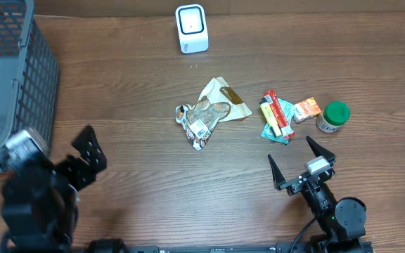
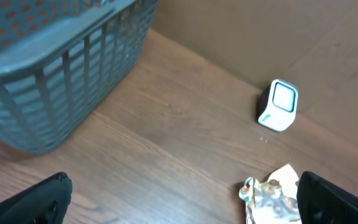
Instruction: Scan the item barcode
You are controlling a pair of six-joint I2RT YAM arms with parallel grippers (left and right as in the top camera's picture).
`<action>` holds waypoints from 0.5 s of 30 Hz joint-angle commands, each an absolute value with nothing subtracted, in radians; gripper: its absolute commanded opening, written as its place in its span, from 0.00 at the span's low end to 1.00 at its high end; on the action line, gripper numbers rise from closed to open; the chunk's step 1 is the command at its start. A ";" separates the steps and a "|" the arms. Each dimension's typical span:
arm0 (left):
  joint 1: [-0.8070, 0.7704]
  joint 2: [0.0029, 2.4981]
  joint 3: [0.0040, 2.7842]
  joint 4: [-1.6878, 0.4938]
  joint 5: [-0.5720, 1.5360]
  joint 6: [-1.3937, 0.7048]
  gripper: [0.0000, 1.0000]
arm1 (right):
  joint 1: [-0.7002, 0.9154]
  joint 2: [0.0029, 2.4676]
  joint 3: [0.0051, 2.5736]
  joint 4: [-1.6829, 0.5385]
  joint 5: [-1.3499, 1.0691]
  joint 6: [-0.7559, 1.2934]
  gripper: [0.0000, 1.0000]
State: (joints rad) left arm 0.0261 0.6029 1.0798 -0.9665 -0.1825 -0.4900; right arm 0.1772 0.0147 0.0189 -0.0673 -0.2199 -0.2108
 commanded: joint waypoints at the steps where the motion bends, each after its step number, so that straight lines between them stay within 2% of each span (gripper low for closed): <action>1: 0.019 0.455 0.932 -0.832 -0.132 -0.479 1.00 | 0.173 0.003 0.008 -0.062 -0.211 -0.214 1.00; 9: 0.019 0.193 0.622 -0.219 -0.076 -0.478 1.00 | 0.173 0.003 0.008 -0.062 -0.211 -0.214 1.00; 15: 0.019 0.059 0.435 0.037 -0.076 -0.478 1.00 | 0.173 0.003 0.008 -0.062 -0.211 -0.214 1.00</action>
State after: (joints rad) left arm 0.0261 0.1242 0.5266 -0.0254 -0.0898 -0.4900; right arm 0.1772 0.0147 0.0185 -0.0681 -0.2199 -0.2100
